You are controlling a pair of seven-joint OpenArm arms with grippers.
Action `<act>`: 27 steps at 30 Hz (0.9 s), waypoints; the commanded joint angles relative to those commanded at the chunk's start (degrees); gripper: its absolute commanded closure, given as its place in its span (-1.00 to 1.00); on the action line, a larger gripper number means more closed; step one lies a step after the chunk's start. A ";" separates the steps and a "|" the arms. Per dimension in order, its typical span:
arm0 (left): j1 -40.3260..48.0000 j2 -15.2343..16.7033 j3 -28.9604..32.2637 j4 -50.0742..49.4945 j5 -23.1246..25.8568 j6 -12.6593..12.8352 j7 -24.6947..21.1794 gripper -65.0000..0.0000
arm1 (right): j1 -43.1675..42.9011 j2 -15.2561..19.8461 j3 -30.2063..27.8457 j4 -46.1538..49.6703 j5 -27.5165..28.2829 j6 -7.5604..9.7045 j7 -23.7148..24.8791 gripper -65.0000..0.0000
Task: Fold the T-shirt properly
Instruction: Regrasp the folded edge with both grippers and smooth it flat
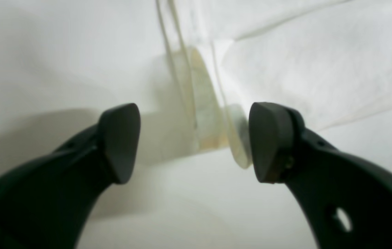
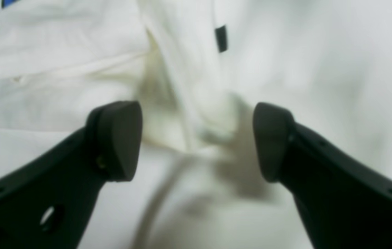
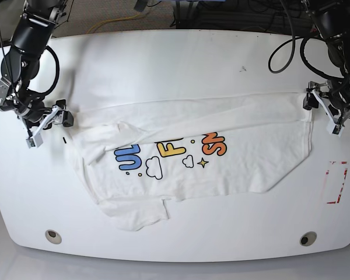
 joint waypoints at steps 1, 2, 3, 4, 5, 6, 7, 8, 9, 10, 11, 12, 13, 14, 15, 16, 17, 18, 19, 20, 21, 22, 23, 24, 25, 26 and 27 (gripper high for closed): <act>0.00 0.00 0.00 0.00 0.00 0.00 0.00 -0.70 | 0.00 -0.62 0.00 0.00 -0.70 0.00 0.18 -0.48; 0.00 0.00 0.00 0.00 0.09 0.00 0.00 -0.76 | 0.00 -1.23 0.00 0.00 -1.67 0.00 0.62 -0.48; 0.00 0.00 0.00 -0.26 0.09 0.00 -0.09 -0.76 | 0.00 -1.76 0.00 0.00 -2.46 0.00 1.05 -0.48; 0.00 0.00 0.00 -0.44 0.09 0.00 -0.09 -0.76 | 0.00 -2.20 0.09 -0.09 -3.52 0.00 1.49 -0.48; 0.00 0.00 0.00 -0.62 0.18 0.00 -0.09 -0.76 | -0.09 -2.73 0.09 -0.09 -4.66 0.00 2.02 -0.48; 0.00 0.09 0.09 -0.97 0.44 0.00 -0.09 -0.76 | -0.09 -3.43 0.09 -0.09 -5.98 0.00 2.55 -0.48; -0.09 0.09 1.05 -1.58 1.05 0.00 -0.09 -0.76 | -0.09 -4.13 0.09 -0.09 -7.30 0.00 3.16 -0.48; -0.35 0.09 2.20 -2.29 1.58 0.00 -0.09 -0.76 | -0.09 -4.75 0.09 -0.09 -8.35 0.00 3.69 -0.48; -0.44 0.09 3.08 -3.16 2.11 0.00 -0.09 -0.76 | -0.09 -5.10 0.09 -0.09 -9.14 0.00 4.04 -0.48; -0.44 0.09 3.78 -3.87 2.64 0.00 -0.09 -0.76 | -0.09 -5.36 0.09 -0.09 -9.93 0.00 4.40 -0.48; -0.53 0.09 4.22 -4.57 2.90 0.00 -0.18 -0.76 | -0.18 -5.54 0.09 -0.09 -10.37 0.00 4.57 -0.47; -0.70 0.18 4.31 -5.54 3.08 0.00 -1.14 -0.76 | -0.18 -5.98 0.09 -0.09 -11.16 0.00 4.75 -0.47; -0.70 0.18 4.48 -6.15 3.08 0.00 -2.29 -0.76 | -0.18 -6.15 0.09 -0.09 -11.43 0.00 4.75 -0.44; -0.53 0.18 4.84 -6.86 3.16 0.00 -3.69 -0.74 | -0.18 -6.33 0.18 -0.09 -11.60 0.00 4.75 -0.37; -0.44 0.18 5.01 -7.74 3.16 0.00 -4.75 -0.68 | -0.18 -6.42 0.18 -0.09 -11.69 0.00 4.75 -0.26; -0.44 0.18 5.27 -8.97 3.25 0.00 -5.98 -0.54 | -0.18 -6.42 0.18 -0.09 -11.60 0.00 4.75 -0.07; -0.44 0.18 5.45 -9.67 3.25 0.00 -6.51 -0.43 | -0.18 -6.42 0.26 -0.09 -11.60 0.00 4.75 0.05; -0.44 0.18 5.54 -10.46 3.25 0.00 -6.77 -0.26 | -0.18 -6.42 0.35 -0.09 -11.60 0.00 4.75 0.25; -0.53 0.09 5.54 -11.25 3.25 0.00 -6.86 -0.06 | -0.18 -6.42 0.35 -0.09 -11.60 0.00 4.75 0.48; -0.62 0.09 5.54 -11.87 3.25 0.00 -6.86 0.20 | -0.18 -6.42 0.35 -0.09 -11.69 0.00 4.75 0.73; -0.53 0.09 5.54 -12.04 3.25 0.00 -6.86 0.45 | -0.26 -6.42 0.35 -0.09 -11.69 0.00 4.75 0.96; -0.44 0.09 5.54 -12.13 3.25 0.00 -6.86 0.63 | -0.35 -6.33 0.35 0.00 -11.43 0.00 4.48 1.00; -0.35 0.09 5.54 -12.13 3.25 0.00 -6.86 0.73 | -0.53 -6.33 0.35 0.18 -11.34 0.00 4.40 1.00; -0.35 0.09 5.54 -12.04 3.25 0.00 -6.77 0.84 | -1.41 -6.33 0.35 0.53 -11.34 0.00 4.40 1.00; 0.09 0.00 5.54 -12.04 3.25 0.00 -6.51 0.88 | -2.20 -6.33 0.35 1.49 -11.34 0.00 4.31 1.00; 0.70 -0.18 5.36 -12.04 3.08 0.00 -5.98 0.88 | -2.73 -6.33 0.44 2.46 -11.34 0.00 4.31 1.00; 1.49 -0.26 5.27 -11.96 2.90 0.00 -5.36 0.88 | -3.60 -6.33 0.44 3.96 -11.34 0.00 4.22 1.00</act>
